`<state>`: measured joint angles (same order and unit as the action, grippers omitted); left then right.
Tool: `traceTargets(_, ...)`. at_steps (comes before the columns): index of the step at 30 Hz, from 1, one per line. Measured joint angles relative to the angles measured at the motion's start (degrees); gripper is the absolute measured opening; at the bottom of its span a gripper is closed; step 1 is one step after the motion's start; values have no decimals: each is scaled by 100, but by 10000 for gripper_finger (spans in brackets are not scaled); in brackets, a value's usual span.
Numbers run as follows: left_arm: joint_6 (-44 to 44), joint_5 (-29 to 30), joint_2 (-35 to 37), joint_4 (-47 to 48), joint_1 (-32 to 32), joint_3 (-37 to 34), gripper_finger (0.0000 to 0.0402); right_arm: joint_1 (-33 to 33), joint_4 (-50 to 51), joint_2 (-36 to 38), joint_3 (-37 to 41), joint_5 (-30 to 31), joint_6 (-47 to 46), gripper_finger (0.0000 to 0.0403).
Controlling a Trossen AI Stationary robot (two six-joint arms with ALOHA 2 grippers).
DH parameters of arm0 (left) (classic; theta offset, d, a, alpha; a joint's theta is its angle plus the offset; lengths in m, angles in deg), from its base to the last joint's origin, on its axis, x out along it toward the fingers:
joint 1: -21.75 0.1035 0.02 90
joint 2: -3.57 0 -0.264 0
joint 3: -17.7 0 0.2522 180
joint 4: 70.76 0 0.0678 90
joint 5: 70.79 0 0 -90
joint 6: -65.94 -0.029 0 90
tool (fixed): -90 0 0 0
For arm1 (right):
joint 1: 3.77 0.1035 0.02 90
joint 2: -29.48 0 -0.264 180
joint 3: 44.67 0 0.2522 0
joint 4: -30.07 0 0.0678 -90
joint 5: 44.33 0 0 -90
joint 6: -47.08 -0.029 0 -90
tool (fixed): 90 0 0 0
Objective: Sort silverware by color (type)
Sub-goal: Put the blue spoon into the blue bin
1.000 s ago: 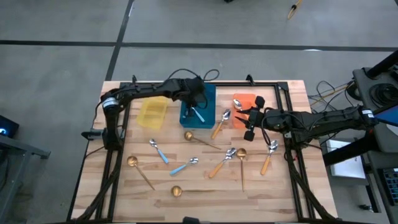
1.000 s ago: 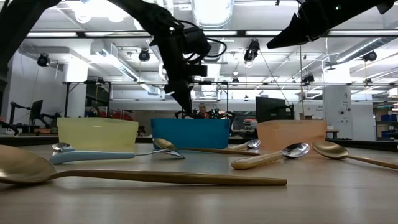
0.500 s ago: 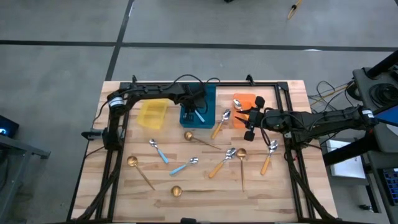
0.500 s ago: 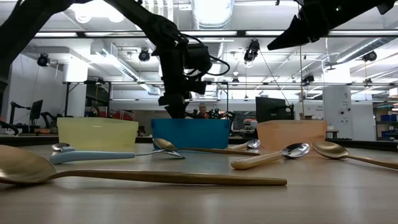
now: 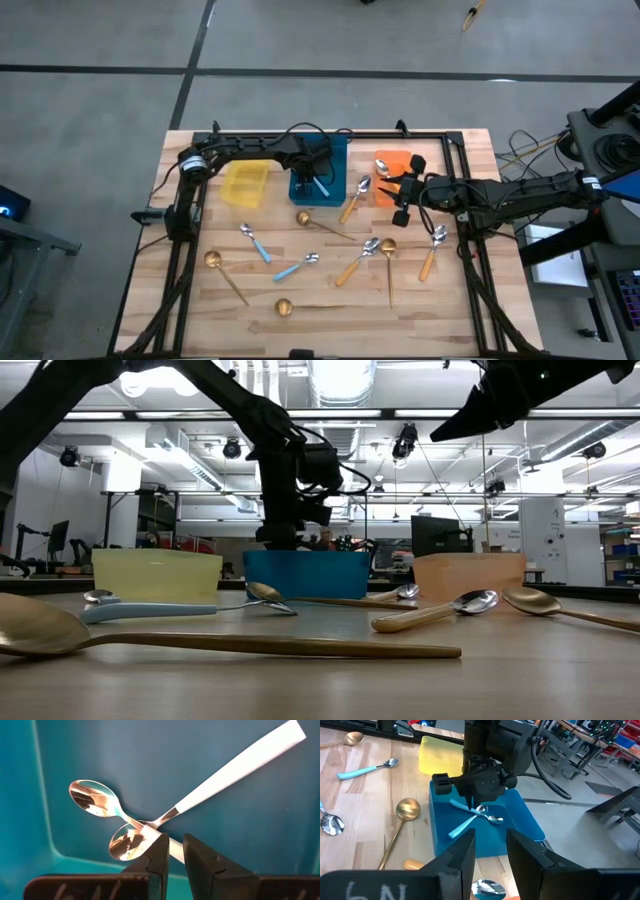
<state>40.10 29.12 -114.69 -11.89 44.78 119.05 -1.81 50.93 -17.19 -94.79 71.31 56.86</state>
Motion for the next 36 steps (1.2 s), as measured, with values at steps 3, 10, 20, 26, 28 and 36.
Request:
traceTargets(3,-1,0,0,-5,7,0,38,-2,-2,0,0,0,-15,100)
traceTargets(10,151,-164,388,-32,25,-4,38,-90,-13,-9,2,607,-778,98)
traceTargets(20,-779,-640,769,-622,343,-39,38,-209,16,-701,-529,542,-1004,17)
traceTargets(26,-269,-696,769,-1015,605,-38,38,-549,381,-1137,-922,544,-993,9)
traceTargets(28,207,-688,769,-1024,644,-37,38,-720,661,-1163,-985,543,-1165,9)
traceTargets(36,519,-1015,766,-906,645,-37,38,-1320,1098,-1119,-944,545,-1131,9)
